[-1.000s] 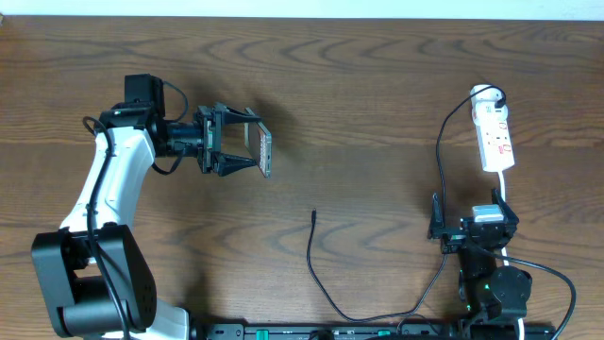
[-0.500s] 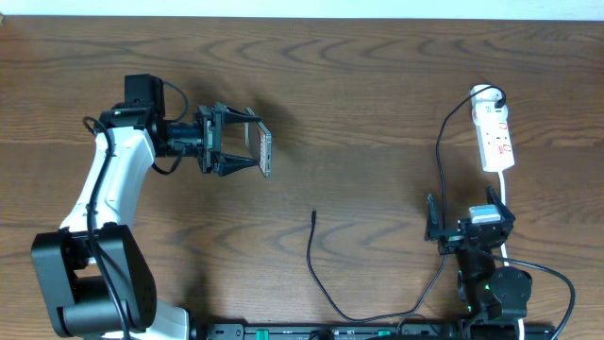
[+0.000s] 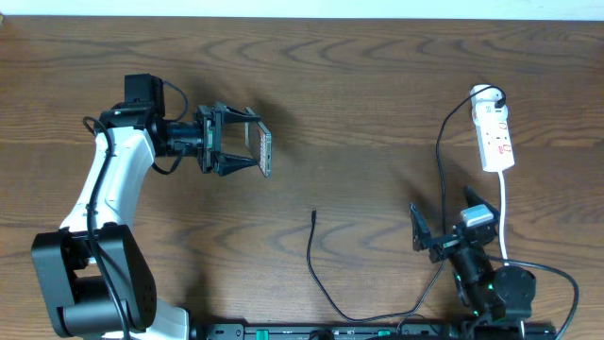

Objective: Plug charger to phone and switch on socket
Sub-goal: 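Raise the right gripper and swing it toward the left gripper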

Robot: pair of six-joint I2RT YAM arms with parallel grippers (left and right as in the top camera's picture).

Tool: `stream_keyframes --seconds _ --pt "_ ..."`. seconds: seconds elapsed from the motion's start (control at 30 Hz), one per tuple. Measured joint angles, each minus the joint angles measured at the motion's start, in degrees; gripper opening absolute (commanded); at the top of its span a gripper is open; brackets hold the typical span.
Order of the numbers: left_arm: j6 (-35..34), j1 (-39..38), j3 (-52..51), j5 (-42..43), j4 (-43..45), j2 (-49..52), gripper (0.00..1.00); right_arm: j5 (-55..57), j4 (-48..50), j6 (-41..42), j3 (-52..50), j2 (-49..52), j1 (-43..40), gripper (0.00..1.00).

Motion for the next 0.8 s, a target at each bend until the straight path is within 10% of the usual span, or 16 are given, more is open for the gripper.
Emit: stream_keyframes --seconds 0.5,0.8 --pt "0.0 0.0 0.0 -3.6 1.0 0.0 0.07 -19.7 -5.4 5.3 31.7 35.9 0.0 0.99" --pt "-0.2 0.0 0.0 -8.3 1.0 0.0 0.08 -53.9 33.0 22.0 36.7 58.7 0.8 0.99"
